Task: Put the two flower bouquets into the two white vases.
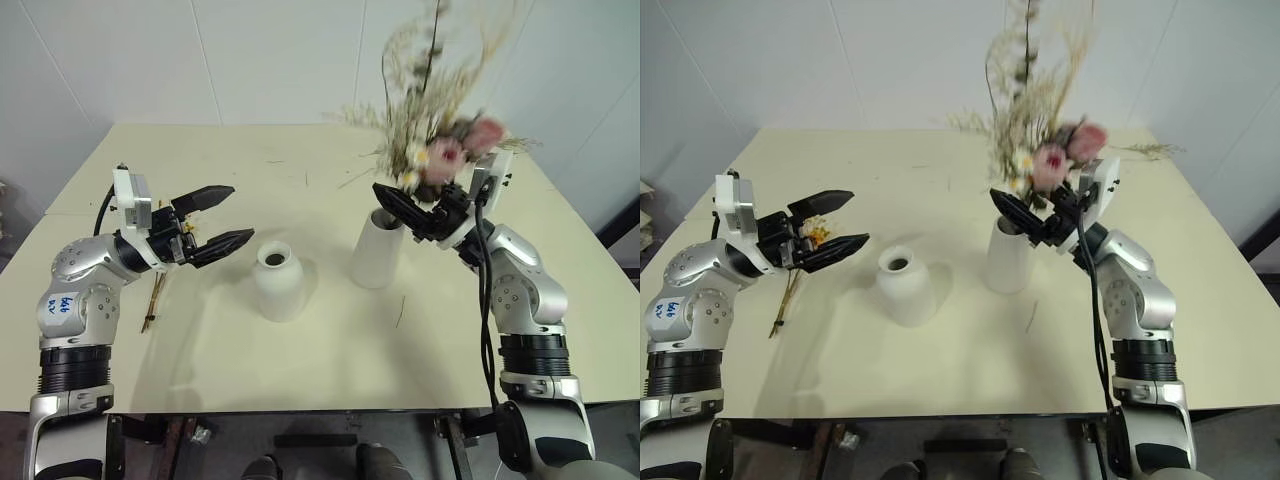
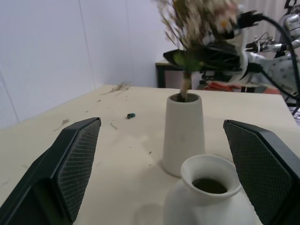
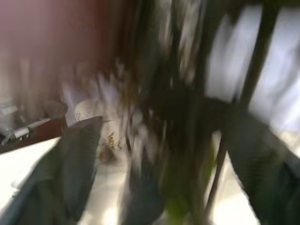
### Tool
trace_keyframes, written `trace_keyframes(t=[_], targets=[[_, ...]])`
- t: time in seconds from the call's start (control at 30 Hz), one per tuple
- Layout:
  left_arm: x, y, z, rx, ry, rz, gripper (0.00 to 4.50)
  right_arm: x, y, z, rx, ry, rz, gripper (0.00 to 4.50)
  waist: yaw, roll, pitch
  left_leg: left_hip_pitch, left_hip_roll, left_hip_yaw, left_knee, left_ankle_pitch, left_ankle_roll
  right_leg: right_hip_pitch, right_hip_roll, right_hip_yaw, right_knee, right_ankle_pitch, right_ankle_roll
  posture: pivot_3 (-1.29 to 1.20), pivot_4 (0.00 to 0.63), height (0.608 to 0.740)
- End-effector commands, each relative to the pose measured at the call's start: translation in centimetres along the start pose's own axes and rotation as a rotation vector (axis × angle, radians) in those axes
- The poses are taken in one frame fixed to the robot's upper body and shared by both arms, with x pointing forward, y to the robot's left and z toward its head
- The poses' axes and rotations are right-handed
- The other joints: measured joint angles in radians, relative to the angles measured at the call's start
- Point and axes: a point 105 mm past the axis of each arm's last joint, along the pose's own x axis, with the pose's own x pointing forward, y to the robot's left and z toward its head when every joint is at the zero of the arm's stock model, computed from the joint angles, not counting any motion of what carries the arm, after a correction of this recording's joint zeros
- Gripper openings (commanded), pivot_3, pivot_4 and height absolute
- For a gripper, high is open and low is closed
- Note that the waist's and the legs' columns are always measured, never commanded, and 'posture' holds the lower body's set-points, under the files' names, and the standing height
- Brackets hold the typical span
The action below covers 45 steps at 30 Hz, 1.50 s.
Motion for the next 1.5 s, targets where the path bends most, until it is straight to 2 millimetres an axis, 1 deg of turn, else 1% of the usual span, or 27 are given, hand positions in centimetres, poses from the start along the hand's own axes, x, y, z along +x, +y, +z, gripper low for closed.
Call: trace_keyframes(t=[0.03, 0.23, 0.27, 0.33, 0.37, 0.4, 0.47, 0.53, 0.57, 0.63, 0.7, 0.77, 0.87, 0.9, 0.97, 1.03, 1.1, 1.17, 1.2, 1.3, 1.43, 1.5], targets=[[-1.1, 1.0, 0.7, 0.063, 0.058, 0.079, 4.5, -0.8, 0.0, 1.9, -0.091, -0.019, 0.019, 4.44, 0.0, 0.0, 0.0, 0.0, 0.0, 0.0, 0.0, 0.0, 0.0, 0.0, 0.0, 0.0, 0.0, 0.0, 0.0, 0.0, 0.15, 0.74], [-1.9, 3.0, 0.0, 0.072, 0.182, 0.212, 4.5, -2.4, -0.6, 1.0, -0.093, 0.098, 0.038, 4.44, 0.001, 0.0, 0.0, 0.0, 0.0, 0.0, 0.0, 0.0, 0.0, 0.0, 0.0, 0.0, 0.0, 0.0, 0.0, 0.0, 0.15, 0.74], [-2.3, 3.7, -0.3, 0.065, 0.235, 0.267, 4.5, -3.4, -1.1, 1.0, -0.096, 0.133, 0.03, 4.44, 0.001, 0.0, 0.0, 0.0, 0.0, 0.0, 0.0, 0.0, 0.0, 0.0, 0.0, 0.0, 0.0, 0.0, 0.0, 0.0, 0.15, 0.74], [-2.8, 4.6, -0.6, 0.061, 0.304, 0.334, 4.5, -4.7, -1.6, 1.1, -0.104, 0.18, 0.022, 4.44, 0.002, 0.0, 0.0, 0.0, 0.0, 0.0, 0.0, 0.0, 0.0, 0.0, 0.0, 0.0, -0.001, 0.0, 0.0, 0.0, 0.15, 0.74], [-3.4, 5.2, -0.8, 0.056, 0.361, 0.385, 4.5, -5.7, -1.9, 1.1, -0.117, 0.217, 0.021, 4.44, 0.002, 0.0, 0.0, 0.0, 0.0, 0.0, 0.0, 0.0, 0.0, 0.0, 0.0, 0.0, -0.001, 0.0, 0.0, 0.0, 0.15, 0.74], [-4.0, 5.5, -1.0, 0.052, 0.395, 0.416, 4.5, -6.1, -2.0, 1.1, -0.126, 0.239, 0.023, 4.44, 0.002, 0.0, 0.0, 0.0, 0.0, 0.0, 0.0, 0.0, 0.0, 0.0, 0.0, 0.0, -0.001, 0.0, 0.0, 0.0, 0.15, 0.74], [-5.9, 6.5, -2.0, 0.005, 0.538, 0.551, 4.5, -7.4, -2.3, 1.7, -0.156, 0.287, 0.032, 4.44, 0.002, 0.0, 0.0, 0.0, 0.0, 0.0, 0.0, 0.0, 0.0, 0.0, 0.0, 0.0, -0.001, 0.0, 0.0, 0.0, 0.15, 0.74], [-7.3, 6.8, -2.8, -0.018, 0.67, 0.631, 4.5, -8.3, -2.2, 2.2, -0.169, 0.327, 0.057, 4.44, -0.001, 0.0, 0.0, 0.0, 0.0, 0.0, 0.0, 0.0, 0.001, 0.0, 0.0, 0.0, -0.001, 0.0, 0.0, 0.0, 0.15, 0.74], [-8.0, 6.9, -3.2, -0.035, 0.722, 0.662, 4.5, -8.7, -1.9, 2.4, -0.181, 0.351, 0.075, 4.44, -0.001, 0.0, 0.0, 0.0, 0.0, 0.0, 0.0, -0.001, 0.001, 0.0, 0.0, 0.0, -0.001, 0.0, 0.0, 0.0, 0.15, 0.74], [-9.2, 6.7, -4.1, -0.064, 0.848, 0.712, 4.5, -9.8, -0.7, 2.9, -0.211, 0.391, 0.159, 4.44, 0.0, 0.0, 0.0, 0.0, 0.0, 0.0, 0.0, -0.001, 0.001, 0.0, 0.0, 0.0, -0.001, 0.0, 0.0, 0.0, 0.15, 0.74], [-9.6, 6.3, -4.6, -0.097, 0.905, 0.723, 4.5, -10.6, 0.4, 2.9, -0.214, 0.454, 0.221, 4.44, 0.001, 0.0, 0.0, 0.0, 0.0, 0.0, 0.0, -0.001, 0.001, 0.0, 0.0, 0.0, -0.001, 0.0, 0.0, 0.0, 0.15, 0.74], [-9.8, 6.1, -4.8, -0.12, 0.934, 0.731, 4.5, -10.9, 1.1, 2.9, -0.212, 0.481, 0.252, 4.44, 0.0, -0.001, 0.0, 0.0, 0.0, 0.0, 0.0, -0.001, 0.001, 0.001, 0.0, 0.0, -0.001, 0.0, 0.0, 0.0, 0.15, 0.74], [-10.9, 5.0, -5.9, -0.21, 1.019, 0.724, 4.5, -11.0, 2.8, 3.3, -0.204, 0.509, 0.332, 4.44, -0.001, -0.001, 0.0, 0.0, 0.0, 0.0, 0.0, 0.0, 0.001, 0.001, 0.0, 0.0, 0.0, 0.0, 0.0, 0.0, 0.15, 0.74], [-11.5, 4.4, -6.6, -0.244, 1.064, 0.722, 4.5, -10.9, 4.0, 3.5, -0.189, 0.518, 0.385, 4.44, 0.0, -0.001, 0.0, 0.0, 0.0, 0.0, 0.0, 0.0, 0.001, 0.001, 0.0, 0.0, 0.0, 0.0, 0.0, 0.0, 0.15, 0.74], [-12.2, 3.7, -7.3, -0.276, 1.111, 0.721, 4.5, -10.9, 5.5, 3.7, -0.167, 0.528, 0.443, 4.44, -0.001, -0.001, 0.0, 0.001, 0.0, 0.0, 0.0, -0.001, 0.001, 0.001, 0.0, 0.0, 0.0, -0.001, -0.001, 0.0, 0.15, 0.74], [-12.4, 3.6, -7.9, -0.304, 1.123, 0.739, 4.5, -10.4, 6.2, 4.2, -0.129, 0.509, 0.449, 4.44, 0.001, -0.001, 0.0, 0.001, 0.0, 0.0, 0.0, -0.001, 0.001, 0.001, 0.0, 0.0, -0.001, -0.001, -0.001, 0.0, 0.15, 0.74], [-12.1, 3.5, -8.9, -0.338, 1.122, 0.746, 4.5, -9.6, 6.6, 4.6, -0.143, 0.47, 0.451, 4.44, 0.004, -0.002, 0.0, 0.001, 0.0, 0.0, 0.0, -0.001, 0.0, 0.001, 0.0, 0.0, -0.001, -0.001, -0.001, 0.0, 0.15, 0.74], [-12.3, 3.8, -9.6, -0.326, 1.169, 0.775, 4.5, -9.3, 7.0, 4.8, -0.141, 0.459, 0.464, 4.44, 0.008, -0.003, 0.0, 0.001, 0.0, 0.0, 0.001, -0.001, 0.0, 0.002, 0.0, 0.0, -0.001, -0.001, -0.001, 0.0, 0.15, 0.74], [-12.1, 3.9, -9.7, -0.328, 1.164, 0.772, 4.5, -9.1, 7.1, 4.8, -0.139, 0.454, 0.467, 4.44, 0.011, -0.003, 0.0, 0.001, 0.0, 0.0, 0.001, 0.0, 0.0, 0.002, 0.0, 0.0, -0.001, -0.001, -0.001, 0.0, 0.15, 0.74], [-10.4, 4.3, -10.4, -0.367, 1.107, 0.77, 4.5, -8.8, 7.5, 4.8, -0.156, 0.442, 0.491, 4.44, 0.024, -0.004, 0.0, 0.001, 0.0, 0.0, 0.001, 0.0, 0.0, 0.002, 0.0, 0.0, -0.001, -0.001, -0.001, 0.0, 0.15, 0.74], [-8.6, 4.5, -11.1, -0.41, 1.066, 0.769, 4.5, -8.4, 7.9, 4.7, -0.149, 0.431, 0.518, 4.44, 0.029, -0.004, 0.0, 0.0, -0.001, 0.0, 0.001, 0.0, 0.0, 0.002, 0.0, 0.0, -0.001, 0.0, -0.001, 0.0, 0.15, 0.74], [-8.2, 4.6, -11.2, -0.42, 1.06, 0.768, 4.5, -8.3, 8.1, 4.7, -0.145, 0.426, 0.527, 4.44, 0.03, -0.004, 0.0, 0.0, -0.001, 0.0, 0.001, 0.0, 0.0, 0.002, 0.0, 0.0, -0.001, 0.0, 0.0, 0.0, 0.15, 0.74]])
